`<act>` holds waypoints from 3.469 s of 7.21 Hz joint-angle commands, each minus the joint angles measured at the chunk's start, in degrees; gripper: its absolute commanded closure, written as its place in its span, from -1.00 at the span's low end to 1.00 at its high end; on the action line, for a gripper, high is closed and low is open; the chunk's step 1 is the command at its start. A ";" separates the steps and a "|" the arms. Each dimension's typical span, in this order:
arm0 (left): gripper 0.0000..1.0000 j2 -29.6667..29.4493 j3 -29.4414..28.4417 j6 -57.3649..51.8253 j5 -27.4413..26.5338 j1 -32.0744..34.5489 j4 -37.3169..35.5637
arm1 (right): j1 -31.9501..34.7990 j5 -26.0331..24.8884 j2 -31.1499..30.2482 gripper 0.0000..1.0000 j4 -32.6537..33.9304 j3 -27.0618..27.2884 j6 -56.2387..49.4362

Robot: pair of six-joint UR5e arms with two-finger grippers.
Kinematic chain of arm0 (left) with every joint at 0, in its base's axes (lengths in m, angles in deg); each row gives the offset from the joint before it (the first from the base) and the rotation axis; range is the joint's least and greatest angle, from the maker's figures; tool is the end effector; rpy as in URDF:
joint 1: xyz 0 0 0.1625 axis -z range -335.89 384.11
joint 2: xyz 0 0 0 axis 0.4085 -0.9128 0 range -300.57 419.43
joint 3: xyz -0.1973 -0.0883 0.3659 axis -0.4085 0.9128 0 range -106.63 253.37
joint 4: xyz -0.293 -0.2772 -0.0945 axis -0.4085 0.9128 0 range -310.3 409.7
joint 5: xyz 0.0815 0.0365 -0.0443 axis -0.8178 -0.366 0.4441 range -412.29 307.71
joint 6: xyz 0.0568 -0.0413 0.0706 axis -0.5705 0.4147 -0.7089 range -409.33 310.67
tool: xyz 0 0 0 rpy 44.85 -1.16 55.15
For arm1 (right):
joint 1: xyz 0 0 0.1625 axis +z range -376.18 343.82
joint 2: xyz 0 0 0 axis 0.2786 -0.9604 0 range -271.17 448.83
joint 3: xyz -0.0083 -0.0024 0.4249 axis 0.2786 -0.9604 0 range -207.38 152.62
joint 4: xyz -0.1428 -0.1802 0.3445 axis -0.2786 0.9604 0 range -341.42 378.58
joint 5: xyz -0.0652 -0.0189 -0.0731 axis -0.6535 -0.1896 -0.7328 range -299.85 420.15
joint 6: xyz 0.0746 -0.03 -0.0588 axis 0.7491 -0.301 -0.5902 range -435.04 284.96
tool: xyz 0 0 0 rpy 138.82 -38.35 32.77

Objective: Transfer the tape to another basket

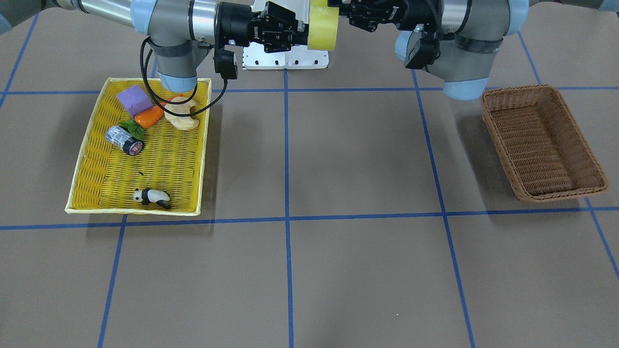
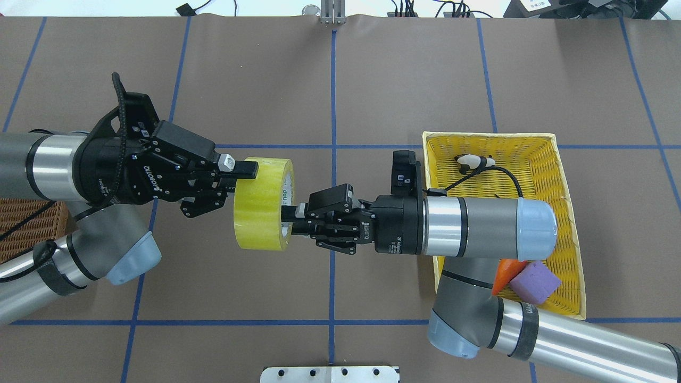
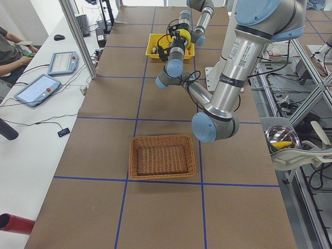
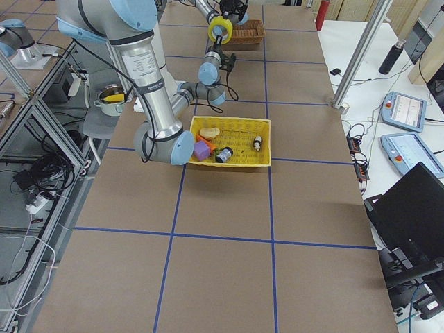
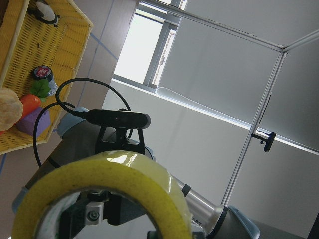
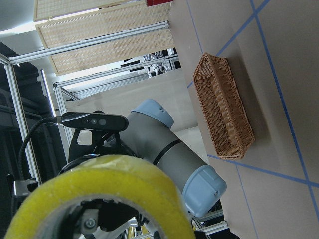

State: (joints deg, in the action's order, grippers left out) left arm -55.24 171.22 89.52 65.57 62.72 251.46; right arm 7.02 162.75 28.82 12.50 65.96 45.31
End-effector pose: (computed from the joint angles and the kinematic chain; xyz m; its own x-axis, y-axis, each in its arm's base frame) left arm 0.3198 -0.3664 0.2082 -0.6723 -0.3150 -0.6699 -0.2550 0.9481 -0.1900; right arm -0.4633 -0.3199 0.1764 -0.6194 0.2710 0.7368 0.0967 0.9577 -0.2710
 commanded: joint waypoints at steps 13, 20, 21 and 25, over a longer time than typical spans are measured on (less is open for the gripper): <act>1.00 21.31 -1.27 -51.81 16.95 32.18 -29.67 | 36.97 31.51 -12.14 -1.00 49.67 5.54 -56.80; 1.00 31.69 -0.65 -91.21 18.73 36.62 -66.92 | 48.95 31.52 -28.56 -1.00 72.60 8.25 -100.66; 1.00 31.79 -0.56 -91.21 18.63 35.05 -69.72 | 49.04 32.65 -30.50 -1.00 73.13 9.92 -100.66; 1.00 31.00 -0.65 -91.65 17.75 26.88 -80.89 | 48.52 34.42 -32.36 -1.00 80.86 10.20 -104.78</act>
State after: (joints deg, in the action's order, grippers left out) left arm -24.13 170.58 -2.00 83.53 91.76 173.72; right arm 55.71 196.91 -3.34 91.18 76.05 -57.69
